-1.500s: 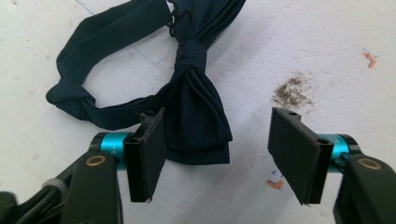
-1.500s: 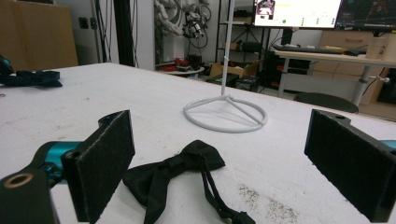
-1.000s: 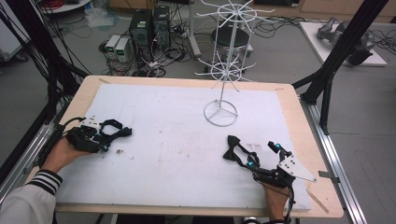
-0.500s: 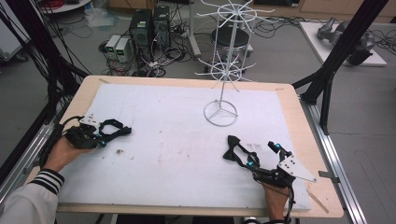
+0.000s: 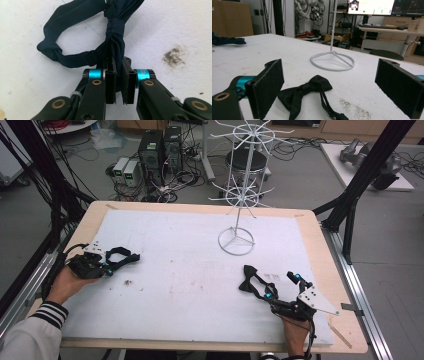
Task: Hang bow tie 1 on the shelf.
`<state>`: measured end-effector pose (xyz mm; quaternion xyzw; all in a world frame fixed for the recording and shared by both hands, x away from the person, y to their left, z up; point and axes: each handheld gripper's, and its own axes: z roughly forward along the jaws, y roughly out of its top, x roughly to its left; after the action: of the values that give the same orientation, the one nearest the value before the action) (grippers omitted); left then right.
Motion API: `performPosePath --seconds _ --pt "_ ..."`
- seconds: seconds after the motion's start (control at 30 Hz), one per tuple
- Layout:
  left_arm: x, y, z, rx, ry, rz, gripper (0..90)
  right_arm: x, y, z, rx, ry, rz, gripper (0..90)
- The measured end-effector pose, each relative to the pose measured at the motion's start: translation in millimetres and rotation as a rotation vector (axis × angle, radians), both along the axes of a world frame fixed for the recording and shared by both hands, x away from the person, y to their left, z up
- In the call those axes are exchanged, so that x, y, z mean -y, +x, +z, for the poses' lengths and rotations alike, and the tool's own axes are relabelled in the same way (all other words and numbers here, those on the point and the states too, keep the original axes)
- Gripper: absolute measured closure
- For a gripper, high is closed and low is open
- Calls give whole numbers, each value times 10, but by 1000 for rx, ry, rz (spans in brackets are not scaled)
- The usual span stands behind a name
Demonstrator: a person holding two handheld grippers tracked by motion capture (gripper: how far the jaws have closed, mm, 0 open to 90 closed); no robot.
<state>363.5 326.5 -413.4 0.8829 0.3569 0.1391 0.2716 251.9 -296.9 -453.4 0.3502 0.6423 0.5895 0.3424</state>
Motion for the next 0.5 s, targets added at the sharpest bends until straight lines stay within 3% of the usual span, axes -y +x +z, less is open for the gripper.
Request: performPosePath --seconds 0.5 --pt "-43 -91 139 80 -102 -15 836 3 4 3 -1 4 -4 76"
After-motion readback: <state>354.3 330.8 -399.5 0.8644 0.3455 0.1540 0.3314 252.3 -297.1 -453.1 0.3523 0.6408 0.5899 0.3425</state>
